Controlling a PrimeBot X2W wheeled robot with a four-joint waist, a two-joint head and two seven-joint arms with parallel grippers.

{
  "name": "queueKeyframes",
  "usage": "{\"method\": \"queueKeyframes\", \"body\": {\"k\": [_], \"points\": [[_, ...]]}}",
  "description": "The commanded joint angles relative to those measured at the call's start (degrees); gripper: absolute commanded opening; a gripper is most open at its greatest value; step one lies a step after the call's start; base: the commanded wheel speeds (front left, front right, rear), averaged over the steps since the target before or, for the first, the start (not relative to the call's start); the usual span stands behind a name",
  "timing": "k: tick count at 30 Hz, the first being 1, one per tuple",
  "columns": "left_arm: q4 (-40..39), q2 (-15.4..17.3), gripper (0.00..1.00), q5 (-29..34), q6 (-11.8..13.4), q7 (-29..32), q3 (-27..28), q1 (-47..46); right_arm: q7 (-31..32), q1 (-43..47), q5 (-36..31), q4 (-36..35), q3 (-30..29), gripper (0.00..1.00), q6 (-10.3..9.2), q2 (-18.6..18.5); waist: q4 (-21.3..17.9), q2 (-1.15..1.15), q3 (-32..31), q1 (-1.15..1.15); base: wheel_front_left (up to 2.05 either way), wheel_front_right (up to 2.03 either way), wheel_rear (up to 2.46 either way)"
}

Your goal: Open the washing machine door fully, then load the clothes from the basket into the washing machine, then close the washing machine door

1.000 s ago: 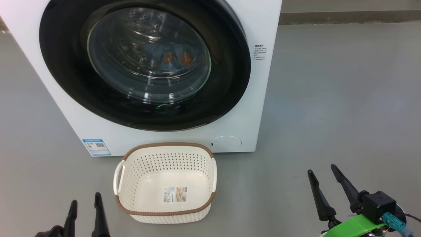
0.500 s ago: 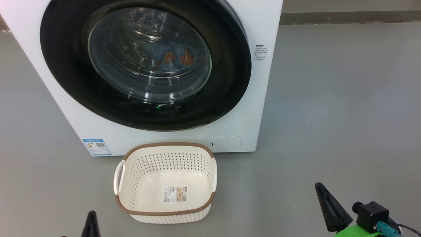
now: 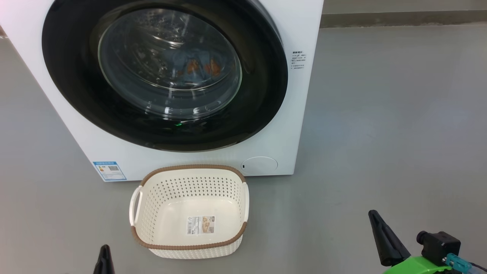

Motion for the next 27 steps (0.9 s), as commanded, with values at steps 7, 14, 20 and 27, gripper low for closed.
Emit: {"method": "queueKeyframes", "body": {"k": [7,14,20,27], "points": [[-1.78,0.75,0.0,-4.92,-0.76,1.33,1.1,-2.06,1.48,-1.92,5.83,-1.21,-1.12,0.0,-0.06,-0.17,-0.3,0.0,0.07,-0.01,0.0,0.0,0.0],[-1.95,0.85,0.0,-8.77,-1.13,2.49,1.5,-2.5,2.67,-2.24,10.31,-1.14,-1.66,0.0,-0.08,0.04,-0.56,0.0,0.12,-0.01,0.0,0.0,0.0],[-2.07,0.92,0.0,-11.53,-1.4,3.31,1.78,-2.81,3.52,-2.47,13.51,-1.09,-2.04,0.0,-0.1,0.2,-0.75,0.0,0.16,-0.01,0.0,0.0,0.0],[-2.23,1.01,0.0,-15.38,-1.78,4.47,2.17,-3.25,4.71,-2.78,17.99,-1.03,-2.58,0.0,-0.12,0.42,-1.01,0.0,0.22,-0.01,0.0,0.0,0.0]]}}
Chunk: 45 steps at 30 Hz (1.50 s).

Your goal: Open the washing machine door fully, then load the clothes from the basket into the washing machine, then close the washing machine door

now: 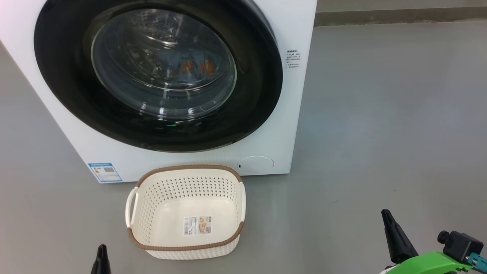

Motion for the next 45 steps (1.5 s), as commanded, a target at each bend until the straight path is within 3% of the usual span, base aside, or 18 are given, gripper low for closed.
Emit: {"method": "queueKeyframes", "body": {"k": [1,45], "points": [[-1.61,0.91,0.0,-1.28,-0.75,0.2,1.15,-2.76,0.29,-2.56,1.59,-1.28,0.19,0.0,-0.12,-0.06,-0.04,0.0,0.01,0.0,0.0,0.0,0.0],[-2.66,1.51,0.0,-25.47,-3.11,7.46,3.64,-5.54,7.77,-4.54,29.7,-0.87,-3.17,0.0,-0.24,1.31,-1.69,0.0,0.37,-0.01,0.0,0.0,0.0]]}}
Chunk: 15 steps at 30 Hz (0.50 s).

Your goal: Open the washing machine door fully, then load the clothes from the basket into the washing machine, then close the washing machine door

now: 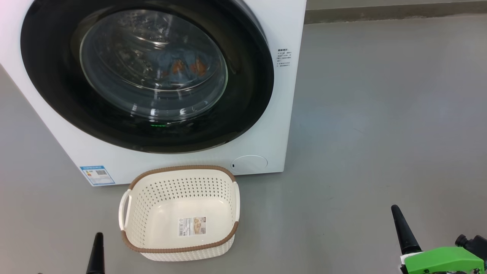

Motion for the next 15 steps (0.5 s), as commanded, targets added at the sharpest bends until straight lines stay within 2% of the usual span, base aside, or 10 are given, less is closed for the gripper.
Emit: {"method": "queueKeyframes", "body": {"k": [1,15], "points": [[-1.72,1.07,0.0,-1.54,-0.9,0.49,1.65,-3.04,0.43,-3.06,1.83,-1.27,0.58,0.0,-0.04,-0.21,-0.06,0.0,0.01,0.0,0.0,0.0,0.0],[-2.05,1.26,0.0,-9.23,-1.66,2.79,2.44,-3.92,2.81,-3.69,10.77,-1.14,-0.49,0.0,-0.08,0.22,-0.59,0.0,0.13,0.0,0.0,0.0,0.0]]}}
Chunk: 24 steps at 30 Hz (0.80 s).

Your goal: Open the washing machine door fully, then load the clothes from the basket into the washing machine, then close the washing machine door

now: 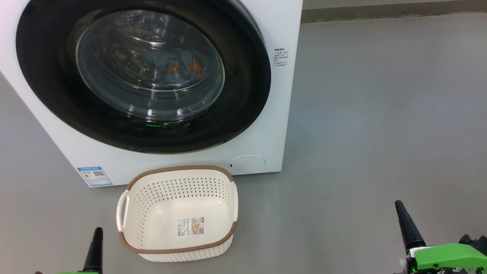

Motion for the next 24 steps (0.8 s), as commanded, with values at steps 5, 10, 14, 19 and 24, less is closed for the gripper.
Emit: {"method": "queueKeyframes", "body": {"k": [5,10,14,19,24], "points": [[-1.91,1.19,0.0,-3.98,-1.17,1.32,2.05,-3.2,1.21,-2.77,4.73,-1.33,0.42,0.0,-0.05,0.12,-0.22,0.0,0.05,-0.01,0.0,0.0,0.0],[-2.03,1.25,0.0,-6.73,-1.44,2.15,2.34,-3.52,2.06,-2.99,7.93,-1.28,0.04,0.0,-0.06,0.27,-0.41,0.0,0.09,-0.01,0.0,0.0,0.0],[-2.12,1.31,0.0,-8.93,-1.65,2.81,2.56,-3.77,2.74,-3.17,10.49,-1.24,-0.27,0.0,-0.08,0.4,-0.56,0.0,0.12,-0.01,0.0,0.0,0.0],[-2.22,1.36,0.0,-11.14,-1.87,3.47,2.79,-4.02,3.42,-3.35,13.05,-1.2,-0.57,0.0,-0.09,0.52,-0.71,0.0,0.15,-0.01,0.0,0.0,0.0],[-2.32,1.42,0.0,-13.48,-2.1,4.18,3.03,-4.29,4.15,-3.54,15.77,-1.16,-0.9,0.0,-0.1,0.65,-0.87,0.0,0.19,-0.01,0.0,0.0,0.0]]}}
